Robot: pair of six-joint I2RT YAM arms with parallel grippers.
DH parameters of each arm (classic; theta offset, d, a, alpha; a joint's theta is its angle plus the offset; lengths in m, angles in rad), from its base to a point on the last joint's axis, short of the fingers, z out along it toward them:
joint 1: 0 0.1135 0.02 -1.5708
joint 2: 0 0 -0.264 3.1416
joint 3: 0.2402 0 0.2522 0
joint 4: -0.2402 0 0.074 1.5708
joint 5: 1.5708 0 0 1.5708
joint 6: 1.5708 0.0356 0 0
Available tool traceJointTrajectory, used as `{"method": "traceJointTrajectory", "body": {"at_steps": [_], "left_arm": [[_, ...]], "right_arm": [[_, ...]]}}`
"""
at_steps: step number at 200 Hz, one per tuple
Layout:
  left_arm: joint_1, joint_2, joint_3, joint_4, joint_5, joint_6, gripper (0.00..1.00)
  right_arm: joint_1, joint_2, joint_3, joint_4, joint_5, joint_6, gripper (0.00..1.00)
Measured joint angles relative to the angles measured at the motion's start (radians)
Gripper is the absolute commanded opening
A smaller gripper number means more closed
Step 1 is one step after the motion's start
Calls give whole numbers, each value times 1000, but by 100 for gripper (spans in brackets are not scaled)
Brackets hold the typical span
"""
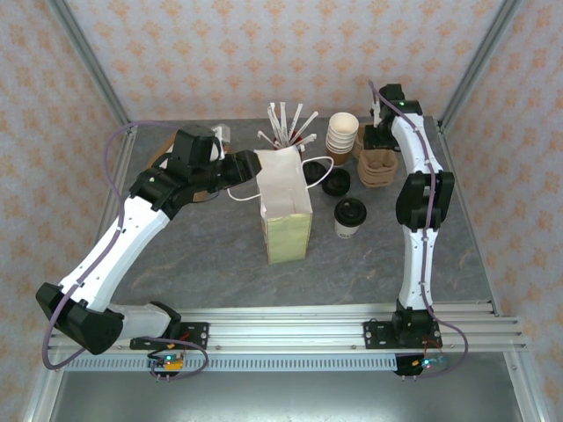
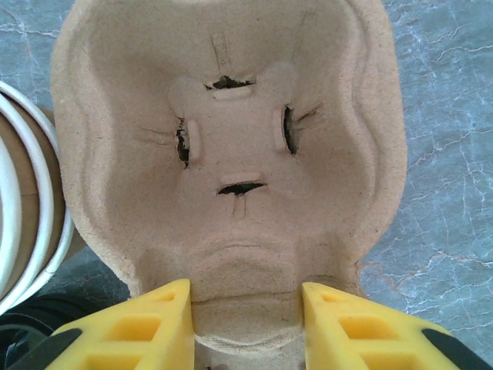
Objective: Pack the takeout coffee
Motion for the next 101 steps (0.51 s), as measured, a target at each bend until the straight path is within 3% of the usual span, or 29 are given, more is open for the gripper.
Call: {"method": "traceJointTrajectory", "body": {"at_steps": [71, 101], "left_arm": [[0, 0, 0, -1, 0, 18, 60], [0, 0, 0, -2, 0, 33, 65]], "right_arm": [[0, -25, 2, -4, -1, 9, 35], [0, -94, -13, -4, 0, 25, 34]]}}
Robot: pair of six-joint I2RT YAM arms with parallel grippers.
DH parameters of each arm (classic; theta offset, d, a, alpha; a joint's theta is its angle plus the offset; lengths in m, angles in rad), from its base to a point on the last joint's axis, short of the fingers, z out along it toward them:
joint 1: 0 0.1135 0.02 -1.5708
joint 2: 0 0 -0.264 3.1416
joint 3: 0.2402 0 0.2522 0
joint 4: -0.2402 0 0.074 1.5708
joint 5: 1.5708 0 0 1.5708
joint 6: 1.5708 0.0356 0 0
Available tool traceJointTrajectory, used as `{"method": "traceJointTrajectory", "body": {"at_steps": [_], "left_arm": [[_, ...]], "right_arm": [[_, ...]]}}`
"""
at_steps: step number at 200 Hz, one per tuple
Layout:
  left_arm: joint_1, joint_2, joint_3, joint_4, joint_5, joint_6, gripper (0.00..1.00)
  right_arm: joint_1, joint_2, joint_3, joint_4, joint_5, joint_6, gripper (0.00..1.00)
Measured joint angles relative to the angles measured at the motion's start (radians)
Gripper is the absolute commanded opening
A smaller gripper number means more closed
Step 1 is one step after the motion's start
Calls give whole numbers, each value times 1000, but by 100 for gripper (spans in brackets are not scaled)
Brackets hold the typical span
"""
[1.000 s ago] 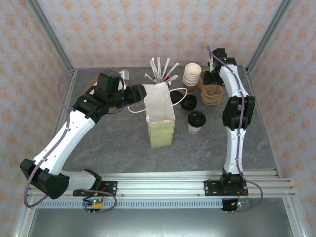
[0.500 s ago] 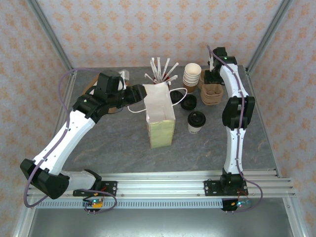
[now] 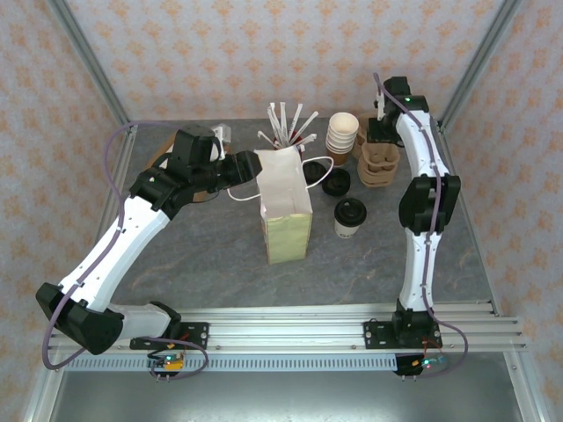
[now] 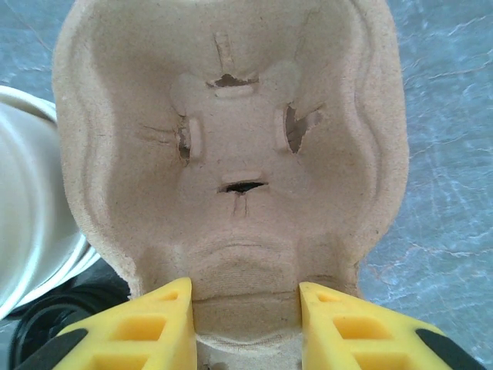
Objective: Pack the takeout coffee
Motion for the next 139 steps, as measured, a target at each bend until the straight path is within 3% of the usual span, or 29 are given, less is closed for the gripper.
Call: {"method": "traceJointTrajectory", "body": {"at_steps": [38, 93, 139], "left_arm": [[0, 0, 14, -22, -1, 19, 68], [0, 0, 64, -56, -46, 73, 69], [17, 0, 95, -85, -105, 137, 69]], "right_arm": [[0, -138, -52, 5, 0, 40, 34], [8, -459, -293, 55, -53, 131, 34], [148, -716, -359, 83, -69, 183, 35]]}}
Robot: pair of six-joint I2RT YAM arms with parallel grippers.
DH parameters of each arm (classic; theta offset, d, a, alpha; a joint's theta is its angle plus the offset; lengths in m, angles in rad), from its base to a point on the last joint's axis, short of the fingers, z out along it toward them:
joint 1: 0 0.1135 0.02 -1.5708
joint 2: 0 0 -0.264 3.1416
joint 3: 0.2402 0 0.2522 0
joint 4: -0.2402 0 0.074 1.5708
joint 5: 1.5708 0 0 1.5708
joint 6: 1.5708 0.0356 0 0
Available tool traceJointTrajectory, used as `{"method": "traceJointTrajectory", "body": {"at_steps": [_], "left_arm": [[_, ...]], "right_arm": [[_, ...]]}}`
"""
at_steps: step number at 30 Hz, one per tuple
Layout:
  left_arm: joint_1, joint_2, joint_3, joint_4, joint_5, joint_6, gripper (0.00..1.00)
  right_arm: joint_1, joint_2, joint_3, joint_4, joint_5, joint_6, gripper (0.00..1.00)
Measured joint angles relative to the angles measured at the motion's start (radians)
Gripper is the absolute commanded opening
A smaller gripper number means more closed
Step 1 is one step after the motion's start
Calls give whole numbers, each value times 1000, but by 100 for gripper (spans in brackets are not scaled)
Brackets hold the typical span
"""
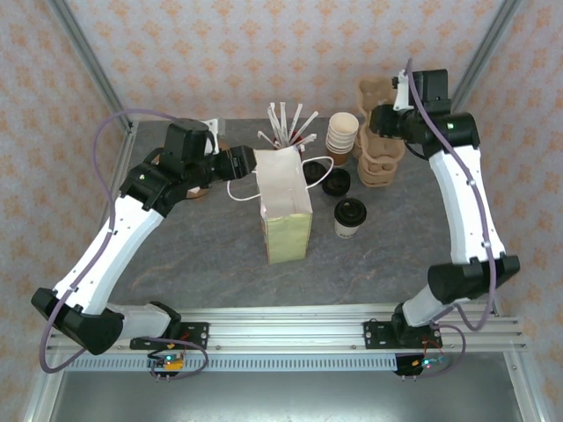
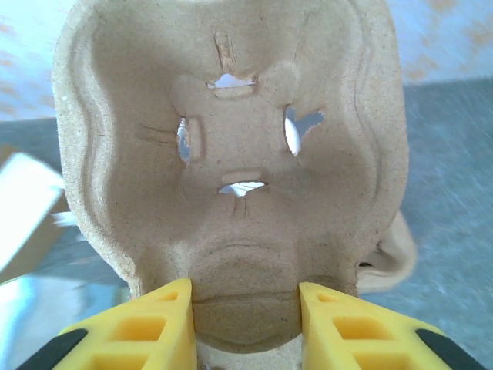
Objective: Pack the takeout coffee
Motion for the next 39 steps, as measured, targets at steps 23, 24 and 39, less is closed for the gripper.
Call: {"method": "traceJointTrajectory", "body": {"at_steps": [23, 24, 39], "left_arm": [[108, 191, 103, 4, 52, 173, 68], [108, 204, 104, -1, 52, 182, 68], [111, 211, 104, -18, 8, 251, 68]], "right_arm": [[465, -7, 18, 59, -65, 101, 34], [470, -2, 18, 59, -68, 104, 34], [484, 2, 18, 51, -76, 139, 33]]}}
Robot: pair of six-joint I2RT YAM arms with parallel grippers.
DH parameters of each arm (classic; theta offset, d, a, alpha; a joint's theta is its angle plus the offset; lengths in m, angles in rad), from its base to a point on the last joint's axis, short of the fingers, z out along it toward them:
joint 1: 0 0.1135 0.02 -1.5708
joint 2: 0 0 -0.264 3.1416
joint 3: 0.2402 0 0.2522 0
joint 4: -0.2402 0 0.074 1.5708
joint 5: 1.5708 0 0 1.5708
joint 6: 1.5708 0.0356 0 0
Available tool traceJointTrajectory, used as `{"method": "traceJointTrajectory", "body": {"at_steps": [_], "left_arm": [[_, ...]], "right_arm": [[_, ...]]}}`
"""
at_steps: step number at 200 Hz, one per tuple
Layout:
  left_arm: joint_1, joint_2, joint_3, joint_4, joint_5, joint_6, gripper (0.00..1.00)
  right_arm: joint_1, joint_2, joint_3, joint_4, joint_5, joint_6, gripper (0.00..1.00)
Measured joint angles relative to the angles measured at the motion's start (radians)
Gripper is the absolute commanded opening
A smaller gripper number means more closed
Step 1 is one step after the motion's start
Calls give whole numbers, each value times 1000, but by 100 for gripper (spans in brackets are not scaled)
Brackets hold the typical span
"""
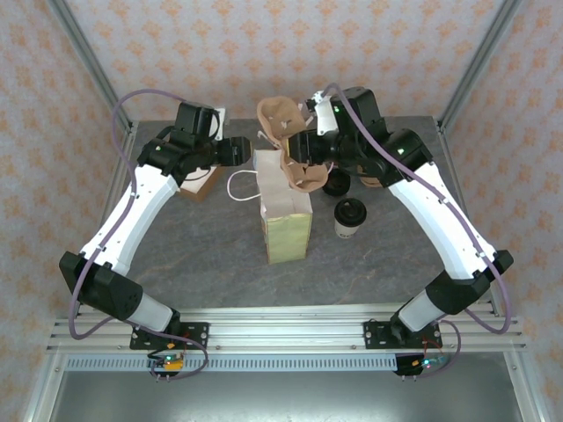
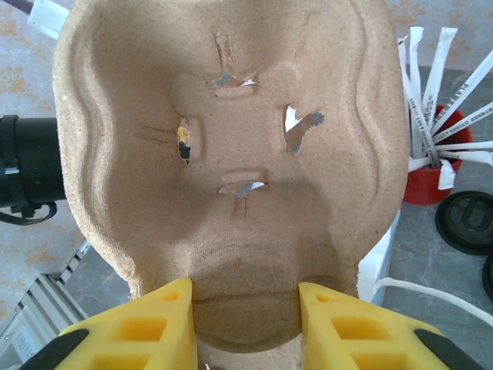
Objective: Pack the takeout coffee
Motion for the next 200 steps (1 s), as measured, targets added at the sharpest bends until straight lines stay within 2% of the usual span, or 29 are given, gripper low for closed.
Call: {"method": "traceJointTrajectory", "body": {"at_steps": [25, 58, 116, 161, 200], "left_arm": [[4, 1, 10, 0, 50, 48, 68], [5, 40, 74, 0, 124, 148, 68], [5, 217, 221, -35, 174, 329, 69], [4, 339, 356, -128, 265, 432, 69], [3, 408, 437, -200, 313, 475, 62]], "right_arm": [[15, 0, 0, 0, 16, 19, 33], [15, -3, 0, -2, 96, 30, 33], [15, -56, 0, -44, 214, 32, 33], [9, -105, -24, -53, 259, 32, 32], [6, -109, -31, -56, 263, 32, 32]]}}
